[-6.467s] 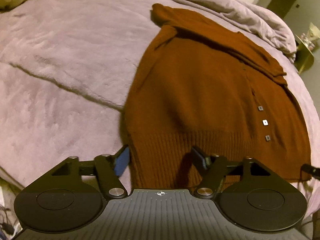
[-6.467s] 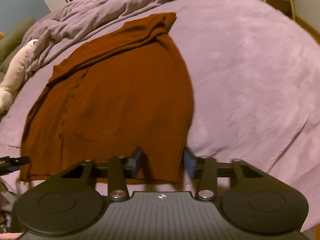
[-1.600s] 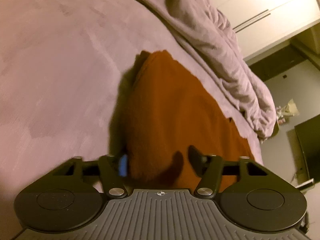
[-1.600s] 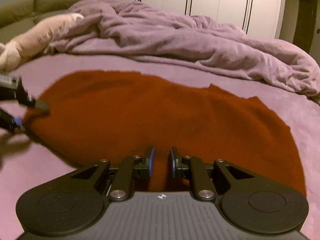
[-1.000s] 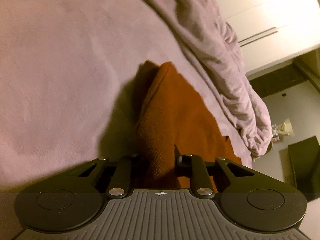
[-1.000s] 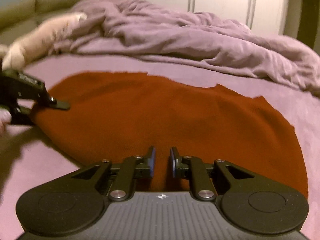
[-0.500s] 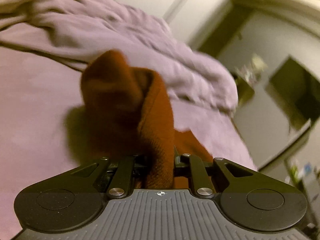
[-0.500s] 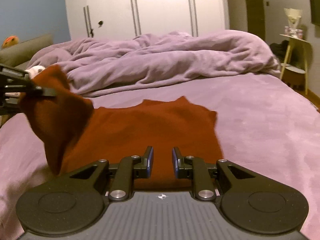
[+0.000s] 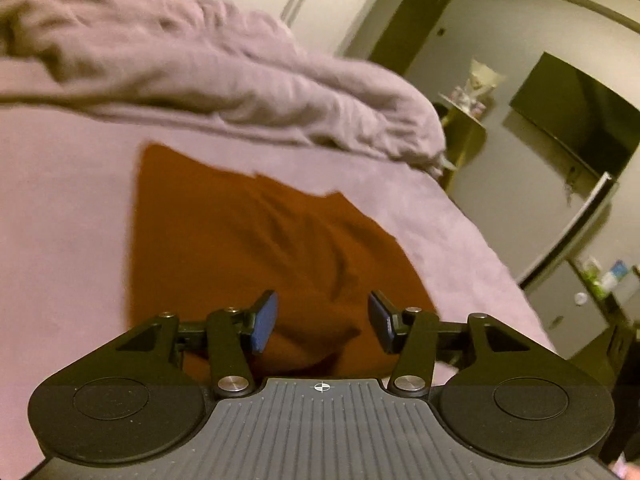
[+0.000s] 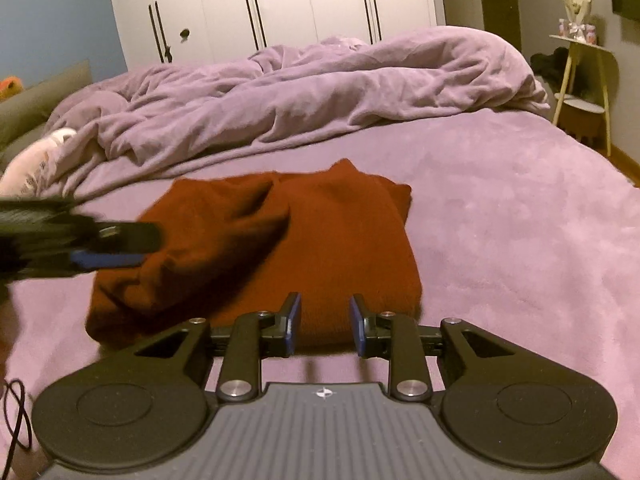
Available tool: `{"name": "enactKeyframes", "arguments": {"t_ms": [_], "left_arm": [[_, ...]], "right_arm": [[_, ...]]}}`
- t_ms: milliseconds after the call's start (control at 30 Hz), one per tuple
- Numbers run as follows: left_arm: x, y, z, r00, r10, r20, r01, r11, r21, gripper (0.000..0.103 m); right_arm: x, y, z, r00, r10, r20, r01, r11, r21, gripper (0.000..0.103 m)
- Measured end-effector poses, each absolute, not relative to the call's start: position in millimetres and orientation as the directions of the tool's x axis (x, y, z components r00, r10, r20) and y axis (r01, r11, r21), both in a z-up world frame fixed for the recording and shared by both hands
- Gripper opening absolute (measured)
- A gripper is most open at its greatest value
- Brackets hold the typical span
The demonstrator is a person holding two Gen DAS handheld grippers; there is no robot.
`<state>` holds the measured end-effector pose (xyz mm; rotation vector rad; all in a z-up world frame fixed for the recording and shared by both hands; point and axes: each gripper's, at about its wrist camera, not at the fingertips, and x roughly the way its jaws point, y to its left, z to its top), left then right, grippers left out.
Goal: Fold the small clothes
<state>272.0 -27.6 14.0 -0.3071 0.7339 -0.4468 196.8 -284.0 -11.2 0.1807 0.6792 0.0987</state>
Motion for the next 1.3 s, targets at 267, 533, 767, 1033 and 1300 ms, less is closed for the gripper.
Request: {"name": "enactKeyframes", "arguments": {"t_ms": [267, 533, 767, 1033, 1300], "left_arm": [[285.1, 29.4, -18.8, 0.668, -0.294, -0.684, -0.004, 0.917, -0.399, 0.055], [306.2, 21.0, -40.9, 0.602, -0.387, -0.698, 0.053, 0.892, -0.449, 0.058], [300.7, 14.0, -45.6, 0.605, -0.385, -0.697, 0.070, 0.898, -0.435, 0.060], [278.3, -3.2, -30.9, 0.624, -0.349, -0.699, 0.124, 0.928, -0.352, 0.061], [273.1, -24.9, -29.6, 0.596, -0.341, -0.727, 0.164, 0.938, -0.306, 0.067]], "right_arm": [[238.8, -270.5, -1.2, 0.737, 0.336, -0.587, -0.079, 0.905, 0.419, 0.057], [308.2, -256.9, -32.6, 0.616, 0.465, -0.636, -0.012, 0.813, 0.582, 0.064], [334.6, -210.6, -28.7, 0.603, 0.442, -0.664, -0.095, 0.866, 0.491, 0.064], [322.4, -168.6, -4.0, 0.709, 0.246, -0.661, -0.236, 0.966, 0.105, 0.016], [289.7, -218.2, 10.5, 0.836, 0.055, -0.546, -0.117, 0.990, -0.080, 0.016]]}}
